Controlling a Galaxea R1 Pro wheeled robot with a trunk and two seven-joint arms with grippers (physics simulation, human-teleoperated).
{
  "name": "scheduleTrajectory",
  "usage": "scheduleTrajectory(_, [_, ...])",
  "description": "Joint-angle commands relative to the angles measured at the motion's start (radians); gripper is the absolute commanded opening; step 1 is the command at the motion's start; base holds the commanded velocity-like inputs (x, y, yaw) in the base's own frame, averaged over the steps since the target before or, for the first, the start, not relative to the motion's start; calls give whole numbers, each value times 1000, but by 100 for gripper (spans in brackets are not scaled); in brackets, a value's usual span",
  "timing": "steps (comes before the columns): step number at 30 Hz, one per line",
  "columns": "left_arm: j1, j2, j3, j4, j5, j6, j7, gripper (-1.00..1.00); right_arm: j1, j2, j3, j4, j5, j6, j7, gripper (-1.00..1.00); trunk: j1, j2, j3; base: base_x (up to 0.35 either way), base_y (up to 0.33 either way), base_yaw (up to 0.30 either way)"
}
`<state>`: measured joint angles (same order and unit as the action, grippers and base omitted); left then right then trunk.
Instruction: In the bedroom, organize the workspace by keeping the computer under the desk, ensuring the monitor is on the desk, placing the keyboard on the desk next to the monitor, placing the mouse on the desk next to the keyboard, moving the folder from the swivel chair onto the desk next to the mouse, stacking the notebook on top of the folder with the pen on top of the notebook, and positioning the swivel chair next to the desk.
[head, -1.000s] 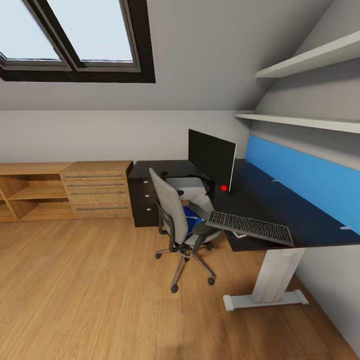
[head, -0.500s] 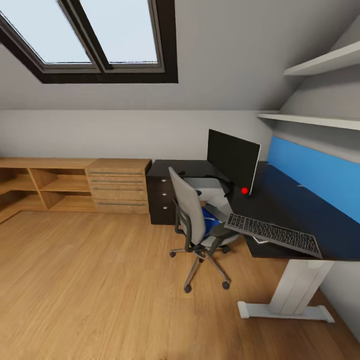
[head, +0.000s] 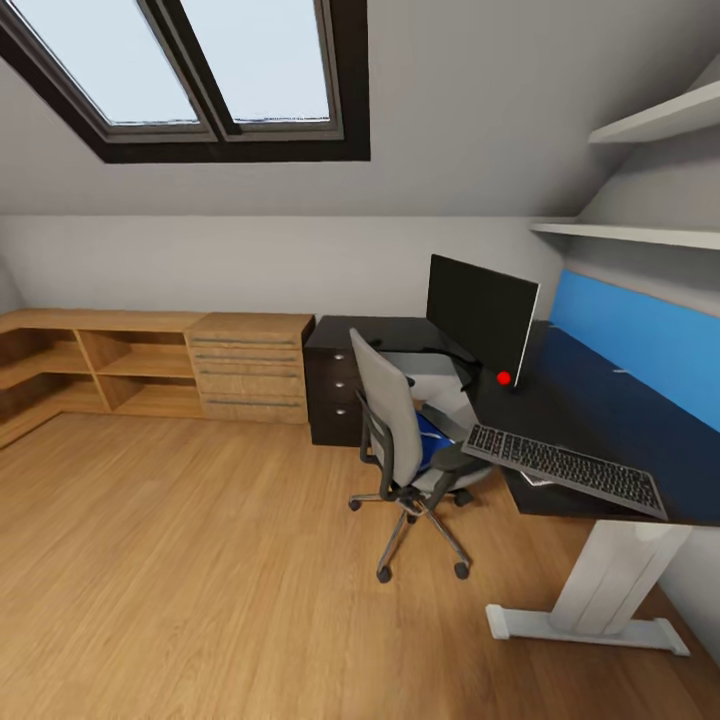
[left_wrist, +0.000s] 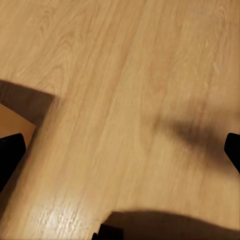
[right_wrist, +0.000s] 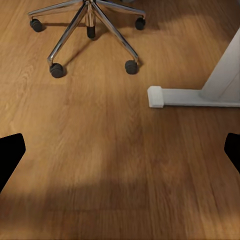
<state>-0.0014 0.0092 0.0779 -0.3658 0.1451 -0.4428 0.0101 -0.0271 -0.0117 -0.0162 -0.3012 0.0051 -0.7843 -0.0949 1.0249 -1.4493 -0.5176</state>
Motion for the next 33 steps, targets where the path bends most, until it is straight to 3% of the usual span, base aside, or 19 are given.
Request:
scheduleTrajectory(1, [0,1,-2,-3,6,-2,1,100,-1,-1,-1,0,1,-3,-2,100,4,-8,-4,0,0,0])
scheduleTrajectory(5, [0,-1,-3,-10,5,-2,1,100,-1,-2,-1,-1,1,-3,-2,100,19,-36,-17,0,0,0])
scheduleTrajectory(6, [0,-9,-3,-20,4,-2,1,100,-1,-2,-1,-1,1,-4,-2,100,23,-43,-20,0,0,0])
scheduleTrajectory(7, [0,-41,-4,-81,1,-2,0,100,-1,-1,-1,-1,1,-4,-2,100,27,-50,-23,0,0,0])
scheduleTrajectory(10, [0,-49,-4,-131,-1,2,-1,100,-1,-1,-1,-1,1,-4,-2,100,38,-71,-32,0,0,0])
scheduleTrajectory(11, [0,-88,-8,-312,-13,153,88,100,-1,4,-3,-25,-7,-1,-4,100,42,-78,-35,0,0,0])
scheduleTrajectory(14, [0,-106,-9,-432,-32,293,154,100,-1,19,-4,-77,-23,8,-5,100,54,-99,-45,0,0,0])
scheduleTrajectory(15, [-2,-135,-13,-691,-51,594,212,100,-32,66,-4,-236,-59,141,-26,100,58,-106,-48,0,0,0])
scheduleTrajectory(17, [-10,-148,-16,-726,-53,657,217,100,-51,72,-4,-274,-62,207,-30,100,65,-120,-54,0,0,0])
scheduleTrajectory(18, [-33,-160,-20,-748,-55,702,220,100,-75,76,-4,-308,-64,283,-35,100,69,-127,-57,0,0,0])
scheduleTrajectory(19, [-108,-177,-43,-769,-61,755,228,100,-132,82,-4,-356,-66,438,-51,100,73,-134,-61,0,0,0])
scheduleTrajectory(23, [-248,-184,-90,-771,-70,824,256,100,-237,84,-3,-385,-66,637,-88,100,88,-162,-73,0,0,0])
scheduleTrajectory(25, [-309,-184,-105,-772,-71,903,271,100,-304,84,-2,-388,-65,743,-103,100,96,-176,-79,0,0,0])
scheduleTrajectory(29, [-342,-184,-128,-771,-69,966,280,100,-382,82,-1,-396,-64,864,-110,100,111,-204,-92,0,0,0])
scheduleTrajectory(33, [-350,-184,-138,-757,-68,973,280,100,-399,80,-1,-413,-62,888,-110,100,127,-232,-104,0,0,0])
